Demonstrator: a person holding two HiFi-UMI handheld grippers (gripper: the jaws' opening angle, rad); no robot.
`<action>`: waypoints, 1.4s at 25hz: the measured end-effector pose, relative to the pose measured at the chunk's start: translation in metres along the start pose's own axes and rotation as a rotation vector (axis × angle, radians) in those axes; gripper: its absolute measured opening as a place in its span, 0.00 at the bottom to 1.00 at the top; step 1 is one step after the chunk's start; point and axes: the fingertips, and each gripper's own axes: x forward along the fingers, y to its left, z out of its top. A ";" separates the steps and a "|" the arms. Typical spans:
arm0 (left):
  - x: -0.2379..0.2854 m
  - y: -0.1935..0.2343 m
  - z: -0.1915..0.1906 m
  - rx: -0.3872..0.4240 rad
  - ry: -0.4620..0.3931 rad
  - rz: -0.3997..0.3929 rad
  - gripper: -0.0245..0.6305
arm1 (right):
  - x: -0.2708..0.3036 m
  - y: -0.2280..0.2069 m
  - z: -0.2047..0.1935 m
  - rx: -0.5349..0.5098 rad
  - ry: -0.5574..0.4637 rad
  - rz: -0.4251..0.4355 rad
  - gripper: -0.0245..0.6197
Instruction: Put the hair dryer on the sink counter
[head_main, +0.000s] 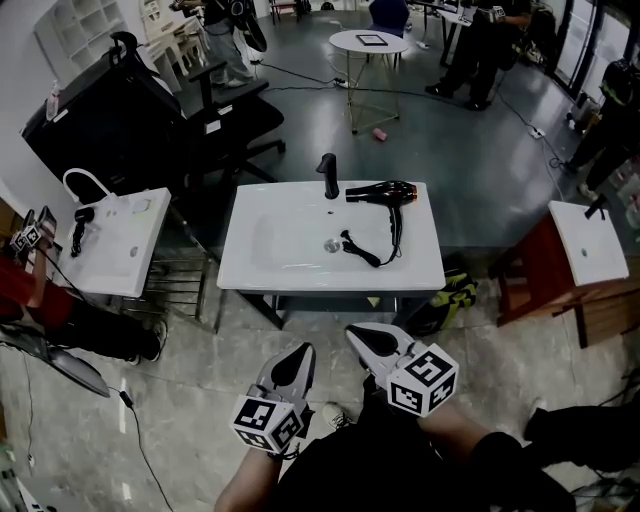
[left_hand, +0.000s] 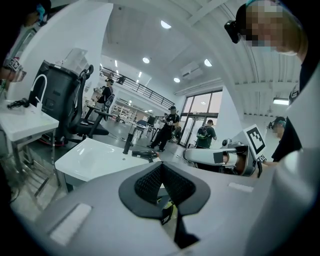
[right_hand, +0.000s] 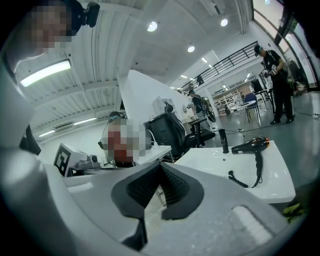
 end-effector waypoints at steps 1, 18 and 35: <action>-0.001 -0.001 0.000 0.001 -0.001 0.000 0.04 | -0.001 0.001 -0.001 0.000 0.001 0.001 0.04; 0.009 -0.010 0.003 0.006 -0.018 -0.008 0.04 | -0.005 -0.006 -0.003 -0.009 0.012 0.017 0.04; 0.007 -0.008 0.001 0.005 -0.017 -0.016 0.04 | 0.000 -0.004 -0.007 -0.008 0.026 0.020 0.04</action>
